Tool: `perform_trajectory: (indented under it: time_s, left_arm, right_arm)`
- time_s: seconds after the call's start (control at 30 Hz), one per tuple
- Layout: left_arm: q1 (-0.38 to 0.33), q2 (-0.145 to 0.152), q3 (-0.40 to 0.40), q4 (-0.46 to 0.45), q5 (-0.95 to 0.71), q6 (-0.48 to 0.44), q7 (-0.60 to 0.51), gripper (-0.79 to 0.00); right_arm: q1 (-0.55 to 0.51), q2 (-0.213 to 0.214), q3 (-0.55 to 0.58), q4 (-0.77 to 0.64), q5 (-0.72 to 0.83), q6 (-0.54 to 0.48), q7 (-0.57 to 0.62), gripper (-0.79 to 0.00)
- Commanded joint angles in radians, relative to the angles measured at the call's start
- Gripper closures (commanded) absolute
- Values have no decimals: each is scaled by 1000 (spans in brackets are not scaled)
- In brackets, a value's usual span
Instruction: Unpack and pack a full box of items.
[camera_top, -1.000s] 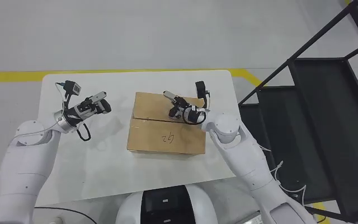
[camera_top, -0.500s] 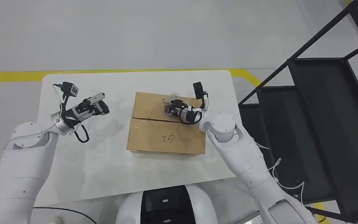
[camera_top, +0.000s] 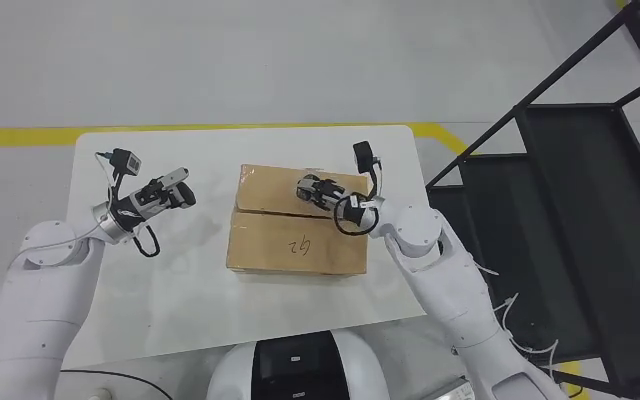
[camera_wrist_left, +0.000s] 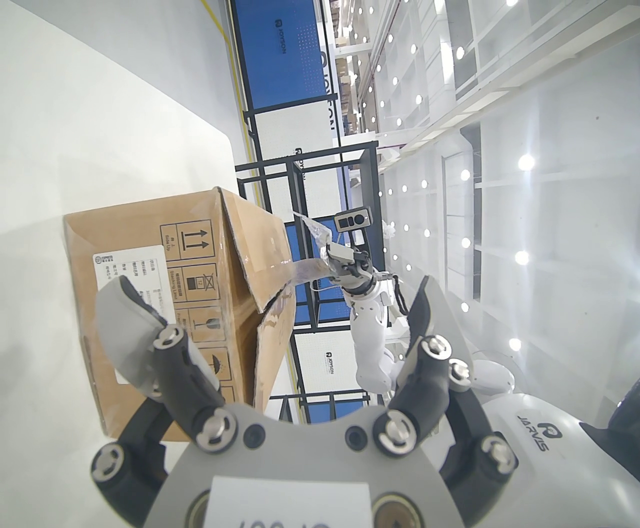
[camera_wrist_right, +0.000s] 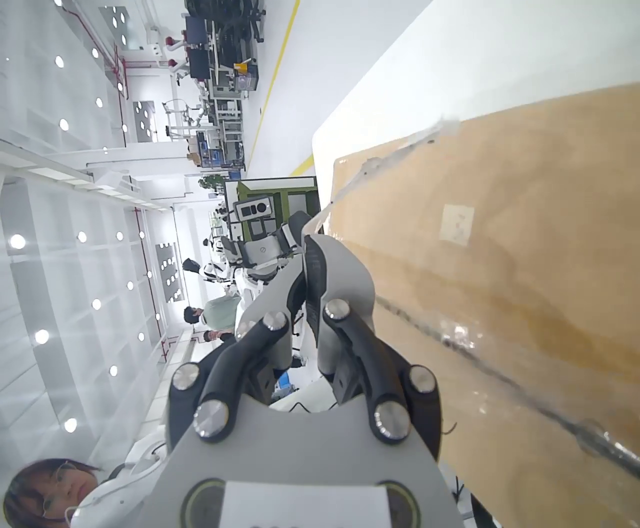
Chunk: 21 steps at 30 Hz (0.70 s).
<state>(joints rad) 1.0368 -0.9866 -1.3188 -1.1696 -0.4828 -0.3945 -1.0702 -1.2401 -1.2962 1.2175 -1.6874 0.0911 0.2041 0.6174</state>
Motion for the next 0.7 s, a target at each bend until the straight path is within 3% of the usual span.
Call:
perform_trajectory:
  time_s: [0.0, 0.37, 0.67]
  left_arm:
    - [-6, -2, 8, 5, -2, -1, -1, -785]
    - [-15, -6, 15, 22, -6, -7, -7, -785]
    - [-13, -7, 15, 20, -4, 1, -5, -785]
  right_arm:
    - [-10, 0, -11, -3, -6, -9, -8, 0]
    - [39, -23, -74, 24, 105, -57, -111, 0]
    - [35, -27, -34, 11, 231, -82, -137, 0]
